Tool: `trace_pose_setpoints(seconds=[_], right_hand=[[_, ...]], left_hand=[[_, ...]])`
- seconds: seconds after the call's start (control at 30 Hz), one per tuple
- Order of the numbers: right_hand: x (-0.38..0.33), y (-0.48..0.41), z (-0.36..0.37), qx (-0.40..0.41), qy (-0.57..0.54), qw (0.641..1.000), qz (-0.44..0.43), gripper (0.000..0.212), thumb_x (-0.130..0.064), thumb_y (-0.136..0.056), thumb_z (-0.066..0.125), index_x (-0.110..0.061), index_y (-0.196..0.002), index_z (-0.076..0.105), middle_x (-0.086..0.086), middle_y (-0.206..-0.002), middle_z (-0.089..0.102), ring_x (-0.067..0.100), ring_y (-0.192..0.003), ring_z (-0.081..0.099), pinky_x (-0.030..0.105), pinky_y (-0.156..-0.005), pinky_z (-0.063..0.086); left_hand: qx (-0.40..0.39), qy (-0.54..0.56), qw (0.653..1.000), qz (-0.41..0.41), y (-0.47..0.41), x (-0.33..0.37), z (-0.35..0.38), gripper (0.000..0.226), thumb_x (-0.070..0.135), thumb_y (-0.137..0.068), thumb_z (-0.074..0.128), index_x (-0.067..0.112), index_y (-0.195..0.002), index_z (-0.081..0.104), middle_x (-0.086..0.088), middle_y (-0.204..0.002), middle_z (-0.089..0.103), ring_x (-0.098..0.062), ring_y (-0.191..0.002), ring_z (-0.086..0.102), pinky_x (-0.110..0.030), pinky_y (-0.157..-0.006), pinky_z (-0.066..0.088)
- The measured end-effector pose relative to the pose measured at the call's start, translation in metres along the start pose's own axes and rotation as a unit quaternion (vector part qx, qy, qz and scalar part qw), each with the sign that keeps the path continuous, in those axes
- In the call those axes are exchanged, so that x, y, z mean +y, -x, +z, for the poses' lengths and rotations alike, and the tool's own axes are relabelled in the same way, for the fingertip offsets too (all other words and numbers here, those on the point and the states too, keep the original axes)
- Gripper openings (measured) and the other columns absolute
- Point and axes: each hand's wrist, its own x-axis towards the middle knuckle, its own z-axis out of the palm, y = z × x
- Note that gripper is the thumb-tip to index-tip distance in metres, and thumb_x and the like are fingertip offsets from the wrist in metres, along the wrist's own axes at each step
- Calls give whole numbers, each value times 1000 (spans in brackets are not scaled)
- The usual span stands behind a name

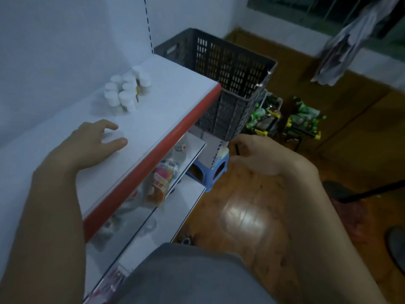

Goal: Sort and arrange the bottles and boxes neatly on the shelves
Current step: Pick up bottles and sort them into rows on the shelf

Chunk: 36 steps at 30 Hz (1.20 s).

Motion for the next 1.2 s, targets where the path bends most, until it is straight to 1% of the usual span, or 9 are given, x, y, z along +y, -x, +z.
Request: trace_pose_setpoints(seconds=[0.07, 0.27, 0.43, 0.53, 0.67, 0.8, 0.93, 1.07, 1.2], right_hand=[[6, -29, -23, 9, 1, 1000, -19, 59, -48, -100, 58, -25, -150, 39, 2, -145, 50, 22, -122, 54, 33, -92, 45], [-15, -131, -68, 63, -18, 992, -105, 40, -50, -96, 60, -30, -130, 55, -9, -105, 63, 12, -90, 62, 29, -70, 52], [-45, -223, -90, 67, -47, 981, -175, 40, -49, -95, 63, -29, -130, 57, -5, -108, 66, 8, -85, 61, 27, -64, 47], [-65, -269, -96, 26, -9, 969, -246, 40, -49, -95, 63, -29, -129, 56, -4, -111, 66, 14, -93, 61, 31, -75, 48], [-92, -304, -102, -21, -44, 926, -374, 42, -43, -96, 64, -39, -132, 45, -7, -108, 62, 8, -84, 62, 27, -65, 48], [-112, -322, -97, -45, -59, 874, -479, 46, -32, -94, 66, -42, -133, 44, -5, -88, 61, 11, -75, 60, 31, -70, 50], [-111, -336, -84, -101, -56, 849, -516, 24, -27, -94, 66, -33, -112, 52, -4, -70, 57, 12, -61, 53, 34, -61, 50], [-115, -346, -72, -59, -70, 844, -529, 25, -30, -89, 71, -30, -99, 48, -4, -80, 52, 9, -68, 49, 26, -60, 36], [-123, -346, -59, -19, -107, 849, -517, 26, -27, -80, 75, -24, -91, 51, 3, -93, 56, 21, -73, 55, 35, -68, 45]], left_hand=[[7, 19, 1000, -19, -27, 4, -5, 60, 53, -88, 66, 22, -139, 54, -17, -142, 52, -33, -128, 51, -42, -97, 38], [34, 40, 993, -106, -52, -2, -23, 64, 59, -85, 66, 28, -139, 53, -6, -138, 56, -25, -125, 54, -41, -102, 41], [155, 124, 971, -130, -54, 6, -10, 54, 46, -82, 79, 33, -129, 57, 6, -120, 63, -15, -105, 61, -35, -88, 48], [216, 120, 957, -152, -60, 22, 2, 59, 27, -78, 85, 31, -130, 57, 5, -119, 63, -18, -104, 63, -32, -85, 46], [273, 143, 941, -141, -65, 50, 7, 69, 6, -77, 83, 32, -135, 55, 3, -127, 59, -14, -109, 59, -28, -88, 45], [304, 82, 937, -151, -77, 66, 11, 47, 5, -84, 77, 21, -127, 63, -4, -125, 59, -20, -110, 59, -27, -88, 42], [340, 83, 911, -218, -79, 77, 25, 28, 12, -88, 75, 23, -111, 62, -1, -111, 60, -18, -97, 59, -31, -82, 43], [339, 76, 902, -255, -68, 79, 33, 28, 16, -89, 72, 29, -106, 54, 4, -109, 60, -19, -98, 56, -32, -80, 41], [359, 76, 882, -297, -38, 77, 38, 26, 21, -89, 75, 29, -109, 61, 3, -113, 64, -16, -97, 58, -31, -84, 44]])
